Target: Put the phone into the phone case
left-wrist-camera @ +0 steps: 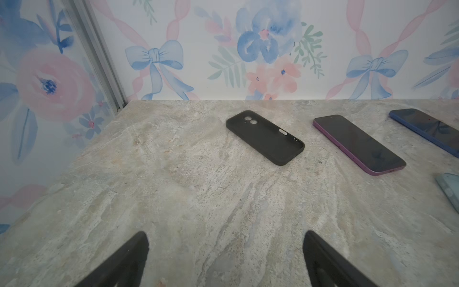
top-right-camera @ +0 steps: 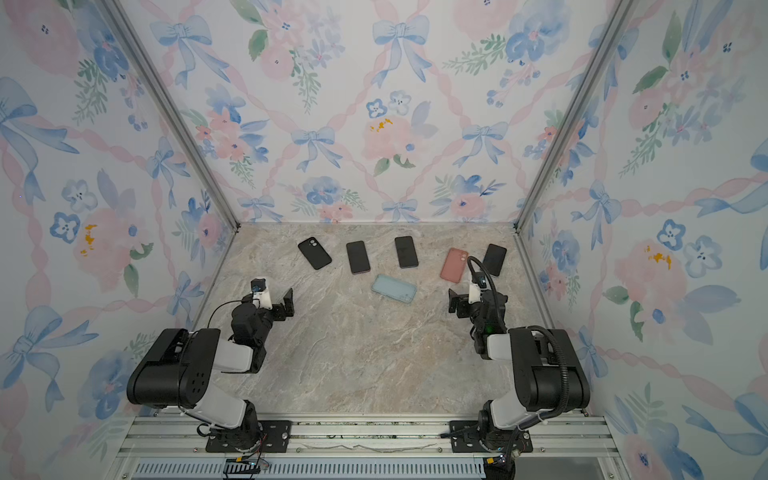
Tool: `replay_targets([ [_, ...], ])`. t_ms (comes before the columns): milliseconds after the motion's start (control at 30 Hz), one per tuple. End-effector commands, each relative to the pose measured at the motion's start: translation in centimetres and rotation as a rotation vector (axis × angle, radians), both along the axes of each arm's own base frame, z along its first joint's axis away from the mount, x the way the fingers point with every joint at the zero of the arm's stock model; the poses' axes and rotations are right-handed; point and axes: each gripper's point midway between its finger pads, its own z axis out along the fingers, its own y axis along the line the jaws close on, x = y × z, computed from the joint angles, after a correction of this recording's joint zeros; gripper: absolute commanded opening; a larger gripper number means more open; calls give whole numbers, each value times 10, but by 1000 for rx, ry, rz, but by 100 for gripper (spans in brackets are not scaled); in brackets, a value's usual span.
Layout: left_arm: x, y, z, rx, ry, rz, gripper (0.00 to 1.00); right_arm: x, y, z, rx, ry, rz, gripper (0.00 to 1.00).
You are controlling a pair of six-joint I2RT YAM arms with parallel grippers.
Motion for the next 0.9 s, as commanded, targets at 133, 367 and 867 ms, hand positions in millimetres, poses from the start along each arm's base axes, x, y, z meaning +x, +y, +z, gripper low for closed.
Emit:
replay_targets([
  [133, 1, 1, 3, 21, -11, 4, 98, 5, 0, 11, 21, -47, 19, 97],
  [367, 1, 1, 4, 20, -12, 6, 98, 6, 0, 10, -4, -37, -1, 97],
  [867, 1, 2, 3, 19, -5, 8, 98, 6, -1, 10, 1, -38, -5, 97],
])
